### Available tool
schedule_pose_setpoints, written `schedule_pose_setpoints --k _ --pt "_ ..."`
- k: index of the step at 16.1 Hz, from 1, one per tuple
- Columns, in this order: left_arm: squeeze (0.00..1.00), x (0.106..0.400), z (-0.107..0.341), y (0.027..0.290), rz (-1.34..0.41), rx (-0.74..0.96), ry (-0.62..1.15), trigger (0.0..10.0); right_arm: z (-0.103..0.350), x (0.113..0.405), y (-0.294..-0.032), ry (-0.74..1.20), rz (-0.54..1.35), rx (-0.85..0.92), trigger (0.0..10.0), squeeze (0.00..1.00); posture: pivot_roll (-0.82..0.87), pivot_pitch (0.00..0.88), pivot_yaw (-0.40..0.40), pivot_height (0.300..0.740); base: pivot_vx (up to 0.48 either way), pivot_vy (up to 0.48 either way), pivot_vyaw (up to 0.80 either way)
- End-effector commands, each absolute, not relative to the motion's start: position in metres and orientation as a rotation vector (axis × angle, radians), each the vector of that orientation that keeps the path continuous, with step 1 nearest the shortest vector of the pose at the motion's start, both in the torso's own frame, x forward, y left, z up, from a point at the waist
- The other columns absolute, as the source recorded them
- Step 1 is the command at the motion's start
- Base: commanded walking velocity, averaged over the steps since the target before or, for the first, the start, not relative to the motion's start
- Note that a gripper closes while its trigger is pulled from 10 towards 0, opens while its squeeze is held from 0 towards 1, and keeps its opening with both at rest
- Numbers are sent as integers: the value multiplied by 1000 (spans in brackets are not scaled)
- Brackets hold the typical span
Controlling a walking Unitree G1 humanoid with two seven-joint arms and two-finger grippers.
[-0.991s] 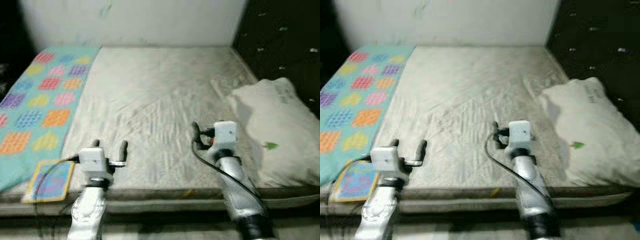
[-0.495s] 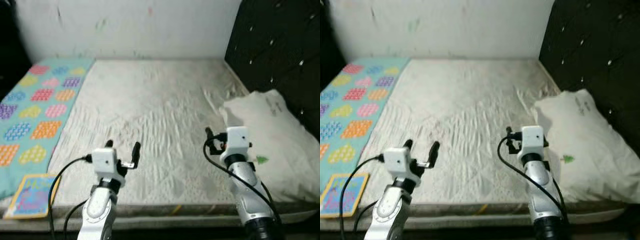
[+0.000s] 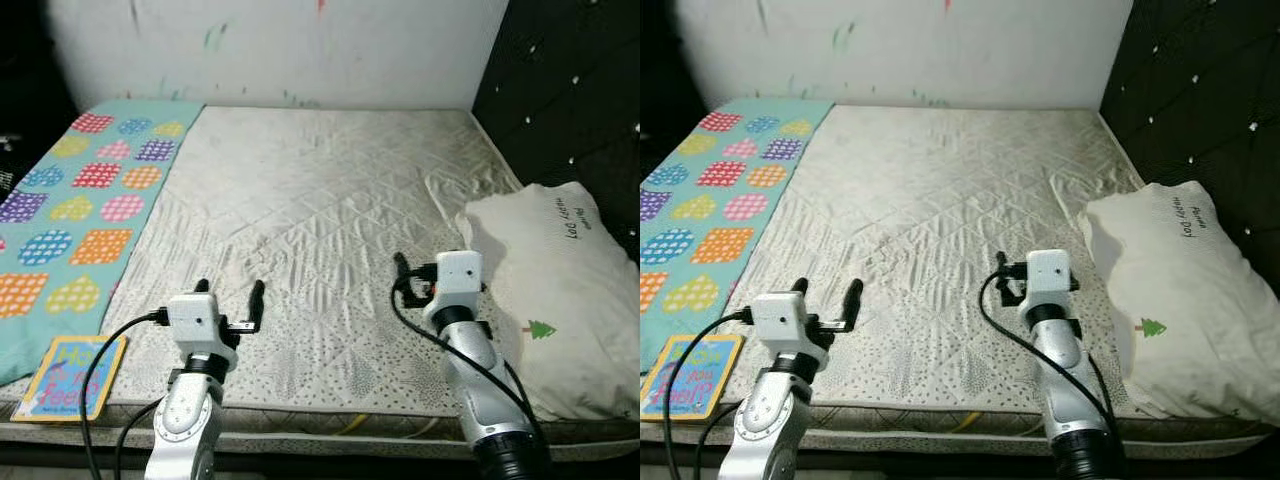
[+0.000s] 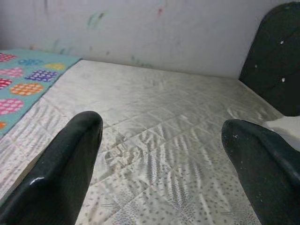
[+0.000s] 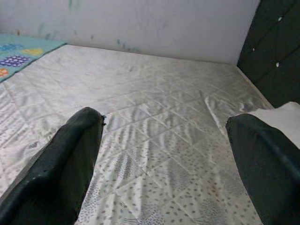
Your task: Clean up the room
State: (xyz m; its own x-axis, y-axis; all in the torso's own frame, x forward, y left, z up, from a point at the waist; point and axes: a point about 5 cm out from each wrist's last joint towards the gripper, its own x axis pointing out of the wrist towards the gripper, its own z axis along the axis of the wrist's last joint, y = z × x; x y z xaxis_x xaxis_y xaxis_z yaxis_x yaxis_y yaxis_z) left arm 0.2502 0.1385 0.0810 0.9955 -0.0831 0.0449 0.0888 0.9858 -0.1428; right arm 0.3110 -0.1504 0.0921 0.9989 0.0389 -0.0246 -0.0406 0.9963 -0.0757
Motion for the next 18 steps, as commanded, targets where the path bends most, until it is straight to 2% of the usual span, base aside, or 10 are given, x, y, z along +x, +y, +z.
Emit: schedule_pose_setpoints --k 1,18 --pt "0 250 80 139 -84 -146 -31 10000 94 312 -152 23 30 -70 10000 0 52 8 -4 740 0 480 0" --pt "0 248 79 139 -75 -139 -22 10000 90 311 -155 35 24 -87 10000 0 50 15 -6 740 0 480 0"
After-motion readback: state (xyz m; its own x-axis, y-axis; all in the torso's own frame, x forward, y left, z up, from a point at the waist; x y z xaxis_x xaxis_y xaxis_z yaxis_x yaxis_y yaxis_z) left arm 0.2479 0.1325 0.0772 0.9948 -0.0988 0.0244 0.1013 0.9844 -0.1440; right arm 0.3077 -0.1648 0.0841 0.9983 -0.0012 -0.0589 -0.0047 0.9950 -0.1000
